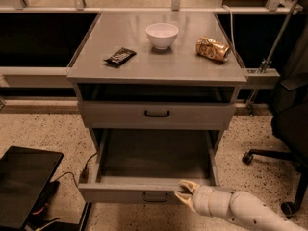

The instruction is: Open middle drawer

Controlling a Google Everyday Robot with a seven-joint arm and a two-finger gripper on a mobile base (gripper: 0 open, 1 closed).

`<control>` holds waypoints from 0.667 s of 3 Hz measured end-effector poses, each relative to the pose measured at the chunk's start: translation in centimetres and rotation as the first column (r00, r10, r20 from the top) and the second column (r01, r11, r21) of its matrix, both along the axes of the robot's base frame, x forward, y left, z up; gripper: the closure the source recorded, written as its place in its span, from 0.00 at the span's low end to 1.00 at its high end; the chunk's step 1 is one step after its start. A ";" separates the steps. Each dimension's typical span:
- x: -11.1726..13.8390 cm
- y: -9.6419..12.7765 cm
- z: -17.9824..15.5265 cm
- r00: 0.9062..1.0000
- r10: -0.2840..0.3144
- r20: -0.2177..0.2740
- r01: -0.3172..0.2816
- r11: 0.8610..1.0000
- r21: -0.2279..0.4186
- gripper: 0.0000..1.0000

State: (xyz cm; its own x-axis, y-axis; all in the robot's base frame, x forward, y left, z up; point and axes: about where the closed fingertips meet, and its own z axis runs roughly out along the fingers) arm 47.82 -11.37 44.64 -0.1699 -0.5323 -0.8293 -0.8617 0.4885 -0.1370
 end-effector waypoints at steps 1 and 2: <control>-0.5 -0.1 -0.1 1.000 -0.001 -0.003 0.001 1.000 0.009 1.00; -0.5 -0.1 0.0 1.000 -0.001 -0.003 0.001 1.000 0.009 1.00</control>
Offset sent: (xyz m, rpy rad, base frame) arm -0.1791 -0.0053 -0.1085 0.2287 0.0843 -0.0386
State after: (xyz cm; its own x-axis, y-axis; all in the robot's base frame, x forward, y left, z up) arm 47.31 -11.47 44.64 -0.1734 -0.5243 -0.8337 -0.8616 0.4908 -0.1294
